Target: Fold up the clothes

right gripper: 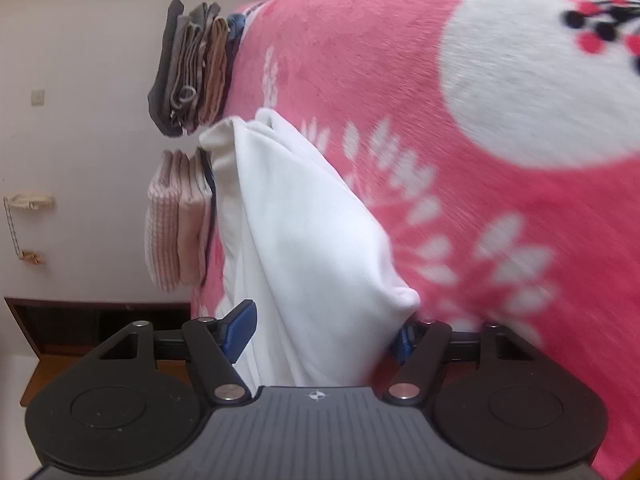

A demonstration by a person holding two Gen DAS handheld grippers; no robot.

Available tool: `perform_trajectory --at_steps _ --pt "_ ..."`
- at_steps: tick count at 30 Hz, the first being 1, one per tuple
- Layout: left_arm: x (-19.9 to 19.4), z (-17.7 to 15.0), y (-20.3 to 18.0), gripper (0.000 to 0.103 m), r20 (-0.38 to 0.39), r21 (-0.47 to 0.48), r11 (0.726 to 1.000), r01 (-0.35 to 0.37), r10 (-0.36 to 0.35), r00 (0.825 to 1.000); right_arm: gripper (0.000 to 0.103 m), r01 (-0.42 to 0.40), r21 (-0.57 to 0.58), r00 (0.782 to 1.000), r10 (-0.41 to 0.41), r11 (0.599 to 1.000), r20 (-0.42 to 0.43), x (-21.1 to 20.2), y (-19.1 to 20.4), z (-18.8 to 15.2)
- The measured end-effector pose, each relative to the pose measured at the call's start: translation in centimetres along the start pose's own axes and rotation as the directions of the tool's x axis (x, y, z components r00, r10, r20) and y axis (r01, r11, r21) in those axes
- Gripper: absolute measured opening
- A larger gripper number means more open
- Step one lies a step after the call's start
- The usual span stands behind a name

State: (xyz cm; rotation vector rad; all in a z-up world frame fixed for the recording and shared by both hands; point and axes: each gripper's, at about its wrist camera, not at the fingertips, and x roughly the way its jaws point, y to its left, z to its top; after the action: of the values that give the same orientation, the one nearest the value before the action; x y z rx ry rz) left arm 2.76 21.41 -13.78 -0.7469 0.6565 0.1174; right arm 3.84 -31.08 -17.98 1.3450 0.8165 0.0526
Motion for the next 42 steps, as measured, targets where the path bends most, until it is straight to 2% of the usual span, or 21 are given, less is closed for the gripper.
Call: perform_trajectory --at_steps 2,3,7,12,20,24,27,29,31,32,35,37,39,41,42 --pt "-0.2 0.1 -0.4 0.007 0.022 0.006 1.0 -0.003 0.003 1.0 0.044 0.013 -0.005 1.0 -0.013 1.0 0.026 0.5 0.2 0.3" --pt "-0.4 0.1 -0.6 0.006 0.033 0.008 1.0 -0.009 0.009 0.999 0.028 0.021 -0.008 0.999 -0.021 1.0 0.037 0.7 0.2 0.3" --pt "-2.5 0.0 -1.3 0.004 0.09 0.012 1.0 -0.027 0.026 0.996 0.021 0.051 -0.066 0.996 -0.046 0.997 0.076 -0.2 1.1 -0.4" --pt "-6.5 0.0 -1.4 0.003 0.132 0.071 0.997 -0.012 0.003 0.991 0.017 0.042 -0.118 0.996 -0.032 0.992 0.08 -2.8 2.1 -1.6" --pt "-12.7 -2.5 -0.8 0.002 0.089 0.166 0.986 0.0 -0.015 0.996 0.017 0.065 -0.119 0.998 -0.065 0.991 0.008 -8.8 0.8 -4.4" --pt "-16.1 -4.6 0.3 0.003 0.006 0.207 0.978 -0.005 0.004 1.0 0.017 0.113 -0.091 0.992 -0.117 0.989 -0.036 -13.2 -0.9 -6.3" --pt "-17.7 -6.5 1.3 0.003 -0.071 0.244 0.969 -0.025 0.044 0.997 0.017 0.165 -0.066 0.983 -0.17 0.984 -0.072 -15.9 -2.6 -7.5" --pt "-17.3 -7.5 2.0 0.004 -0.154 0.275 0.961 -0.017 0.062 0.986 0.017 0.194 -0.041 0.975 -0.197 0.98 -0.105 -16.3 -3.7 -7.4" --pt "-16.4 -8.1 2.0 0.008 -0.229 0.342 0.94 -0.018 0.101 0.968 0.025 0.238 -0.033 0.961 -0.24 0.971 -0.136 -16.1 -4.3 -7.1" --pt "-16.2 -8.1 1.9 0.017 -0.233 0.38 0.924 -0.037 0.135 0.963 0.029 0.271 -0.044 0.949 -0.275 0.962 -0.154 -15.9 -4.2 -6.9" --pt "-17.3 -7.6 1.8 0.026 -0.21 0.422 0.906 -0.034 0.135 0.968 0.042 0.354 -0.177 0.912 -0.381 0.918 -0.151 -16.2 -2.6 -6.7" --pt "-18.3 -7.0 1.9 0.034 -0.183 0.429 0.902 -0.051 0.142 0.973 0.051 0.415 -0.3 0.881 -0.462 0.859 -0.104 -17.5 -0.9 -6.9" --pt "-19.2 -6.4 1.9 0.035 -0.143 0.44 0.894 -0.082 0.159 0.977 0.052 0.47 -0.418 0.845 -0.533 0.777 -0.042 -19.0 0.9 -7.0" --pt "-19.5 -5.7 1.6 0.036 -0.107 0.452 0.886 -0.107 0.173 0.979 0.052 0.518 -0.535 0.812 -0.58 0.667 0.063 -20.7 3.2 -7.2" --pt "-19.5 -5.4 1.5 0.038 -0.087 0.453 0.884 -0.113 0.17 0.982 0.052 0.531 -0.593 0.807 -0.574 0.605 0.137 -21.3 4.8 -7.3"
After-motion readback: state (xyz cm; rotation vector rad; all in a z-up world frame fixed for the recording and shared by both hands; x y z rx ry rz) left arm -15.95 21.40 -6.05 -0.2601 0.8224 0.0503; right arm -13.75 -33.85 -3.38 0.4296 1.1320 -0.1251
